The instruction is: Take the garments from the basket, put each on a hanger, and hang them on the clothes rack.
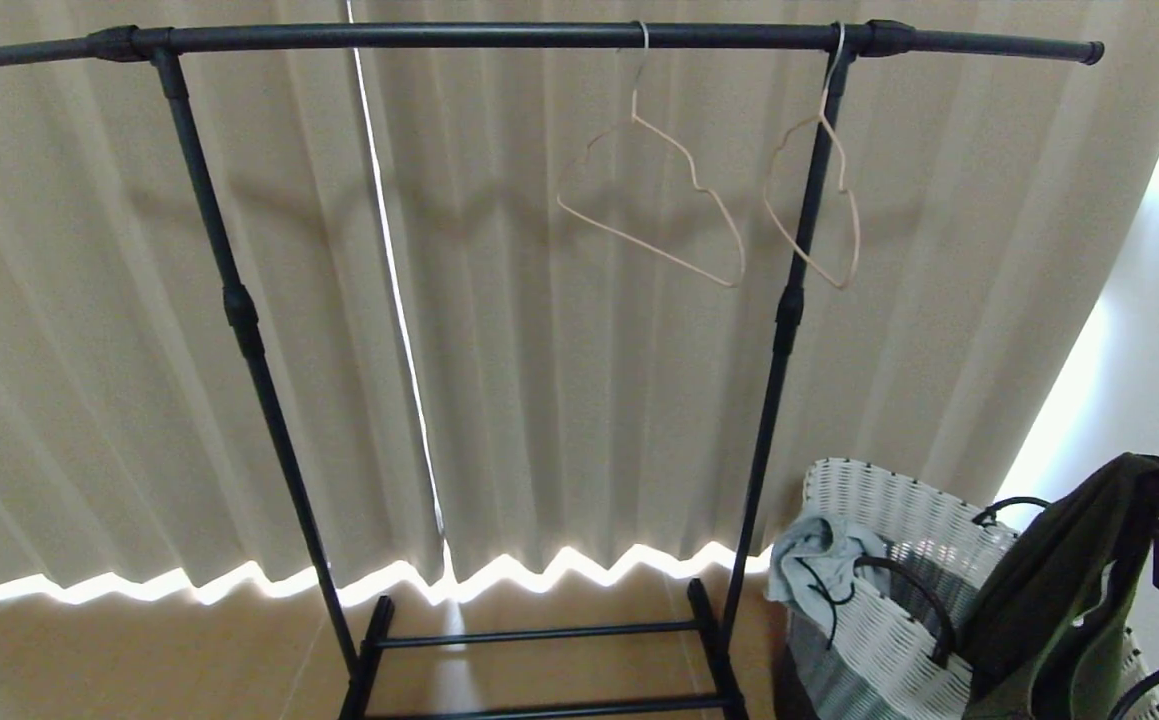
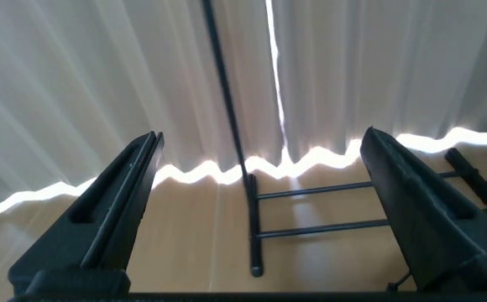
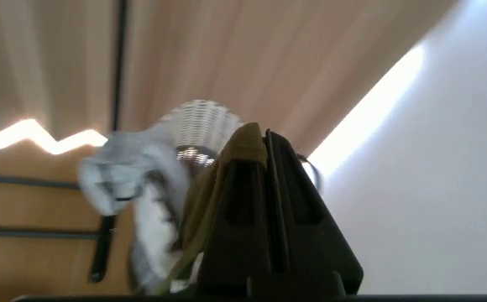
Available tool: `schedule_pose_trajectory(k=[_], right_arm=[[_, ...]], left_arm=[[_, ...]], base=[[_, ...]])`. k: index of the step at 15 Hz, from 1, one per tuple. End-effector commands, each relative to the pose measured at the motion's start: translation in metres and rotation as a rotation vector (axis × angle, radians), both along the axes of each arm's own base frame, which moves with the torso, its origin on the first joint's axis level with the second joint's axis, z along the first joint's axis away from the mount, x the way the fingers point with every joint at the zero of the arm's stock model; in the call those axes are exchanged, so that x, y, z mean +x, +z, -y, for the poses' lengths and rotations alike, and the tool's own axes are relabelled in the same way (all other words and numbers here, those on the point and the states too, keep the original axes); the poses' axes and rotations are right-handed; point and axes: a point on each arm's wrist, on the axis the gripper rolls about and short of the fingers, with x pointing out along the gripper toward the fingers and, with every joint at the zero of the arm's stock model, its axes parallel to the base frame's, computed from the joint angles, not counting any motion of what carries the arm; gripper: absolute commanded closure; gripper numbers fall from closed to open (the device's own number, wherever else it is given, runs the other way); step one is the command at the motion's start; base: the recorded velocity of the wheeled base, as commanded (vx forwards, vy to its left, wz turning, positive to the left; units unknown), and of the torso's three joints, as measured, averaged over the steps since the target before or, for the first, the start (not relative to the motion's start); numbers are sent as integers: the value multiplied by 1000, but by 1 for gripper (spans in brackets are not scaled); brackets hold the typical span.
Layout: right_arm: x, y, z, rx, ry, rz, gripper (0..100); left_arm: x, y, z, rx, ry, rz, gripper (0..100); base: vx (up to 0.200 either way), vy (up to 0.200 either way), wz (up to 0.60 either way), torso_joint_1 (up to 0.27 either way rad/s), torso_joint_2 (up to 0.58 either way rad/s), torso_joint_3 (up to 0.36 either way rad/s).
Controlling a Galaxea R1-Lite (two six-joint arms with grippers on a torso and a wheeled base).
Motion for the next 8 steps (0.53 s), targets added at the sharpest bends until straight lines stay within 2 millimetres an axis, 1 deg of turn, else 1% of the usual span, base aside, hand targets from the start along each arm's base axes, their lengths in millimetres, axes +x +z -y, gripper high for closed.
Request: schedule_pose_trajectory(k=[1,4,6,8], right_arm=[[1,1,0,1,3,4,100],[1,3,-1,5,3,14,100],[0,4,-11,14,88,18,100],[3,7,-19,16,141,24,100]], left_arm=[[0,0,0,2,1,0,0],[0,0,0,21,-4,-4,0],[0,0,0,78,-25,-7,0],[0,0,1,82,-68,-6,0]], base=[[0,200,0,7,7,2],[0,0,0,0,0,0],[0,0,0,0,0,0],[0,0,0,0,0,0]])
